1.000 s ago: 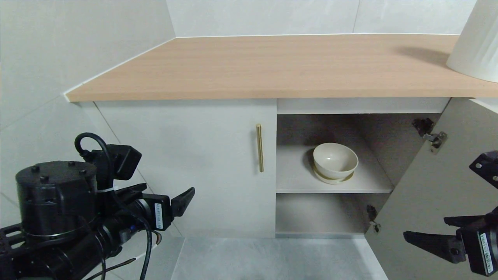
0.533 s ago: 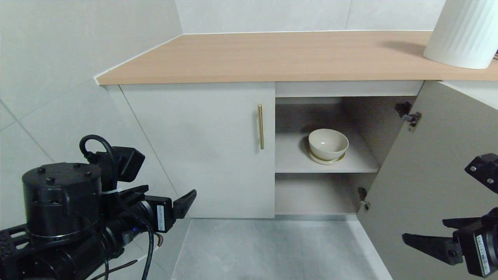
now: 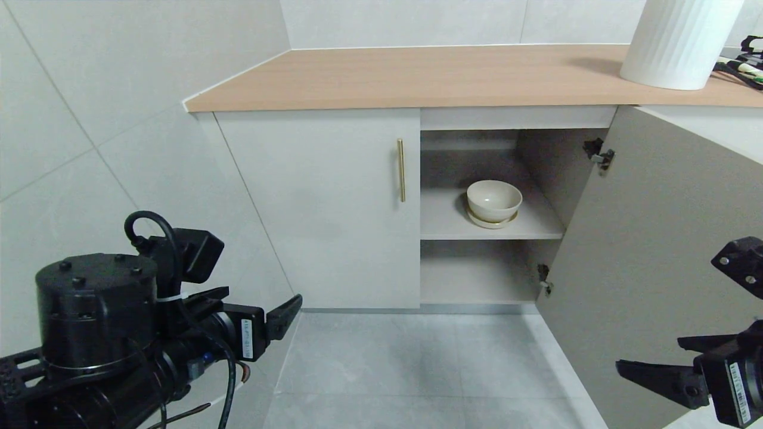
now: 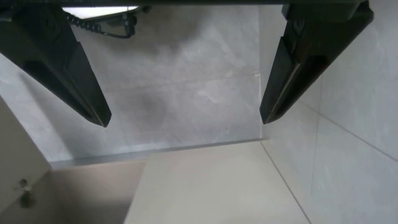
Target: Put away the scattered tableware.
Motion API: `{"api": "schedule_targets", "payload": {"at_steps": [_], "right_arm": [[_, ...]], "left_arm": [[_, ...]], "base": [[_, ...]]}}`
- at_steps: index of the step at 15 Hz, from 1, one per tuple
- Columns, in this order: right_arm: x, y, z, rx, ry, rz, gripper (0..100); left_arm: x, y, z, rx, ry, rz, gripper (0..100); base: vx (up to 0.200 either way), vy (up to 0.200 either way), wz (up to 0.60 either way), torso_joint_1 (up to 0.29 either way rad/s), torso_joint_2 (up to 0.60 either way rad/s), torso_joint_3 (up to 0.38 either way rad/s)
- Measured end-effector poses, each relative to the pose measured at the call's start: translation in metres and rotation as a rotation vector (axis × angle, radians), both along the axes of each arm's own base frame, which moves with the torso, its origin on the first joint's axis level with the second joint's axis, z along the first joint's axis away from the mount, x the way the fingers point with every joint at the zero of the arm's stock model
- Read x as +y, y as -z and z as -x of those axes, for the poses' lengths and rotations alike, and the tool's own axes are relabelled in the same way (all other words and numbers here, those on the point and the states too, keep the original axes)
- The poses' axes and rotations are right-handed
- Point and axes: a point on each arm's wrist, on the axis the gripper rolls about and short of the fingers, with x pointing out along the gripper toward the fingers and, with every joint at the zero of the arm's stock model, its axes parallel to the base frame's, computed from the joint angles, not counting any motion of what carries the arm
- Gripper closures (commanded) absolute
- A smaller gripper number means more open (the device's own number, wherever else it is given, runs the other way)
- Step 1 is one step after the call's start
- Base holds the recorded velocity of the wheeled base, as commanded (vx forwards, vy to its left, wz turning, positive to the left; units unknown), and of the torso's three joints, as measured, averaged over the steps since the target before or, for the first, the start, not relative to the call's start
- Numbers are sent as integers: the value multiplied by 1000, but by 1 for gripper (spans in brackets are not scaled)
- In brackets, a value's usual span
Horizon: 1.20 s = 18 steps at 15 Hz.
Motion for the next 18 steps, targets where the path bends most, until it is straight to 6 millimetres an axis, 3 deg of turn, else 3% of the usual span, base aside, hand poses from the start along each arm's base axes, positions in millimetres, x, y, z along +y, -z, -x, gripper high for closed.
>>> {"api": "schedule_targets", "payload": {"at_steps": [7, 11, 18], "right_arm": [[0, 3, 0, 8, 0, 5, 0], [-2, 17, 4, 47, 5, 40, 0], [-5, 21, 6, 45, 44, 80, 0]], "left_arm": [[-1, 2, -1, 9, 0, -6, 0], [0, 4, -1, 13, 6, -30, 0], [0, 5, 0, 15, 5, -32, 0]], "base": [[0, 0, 0, 0, 0, 0], [0, 0, 0, 0, 0, 0], [0, -200, 0, 4, 5, 4]]}}
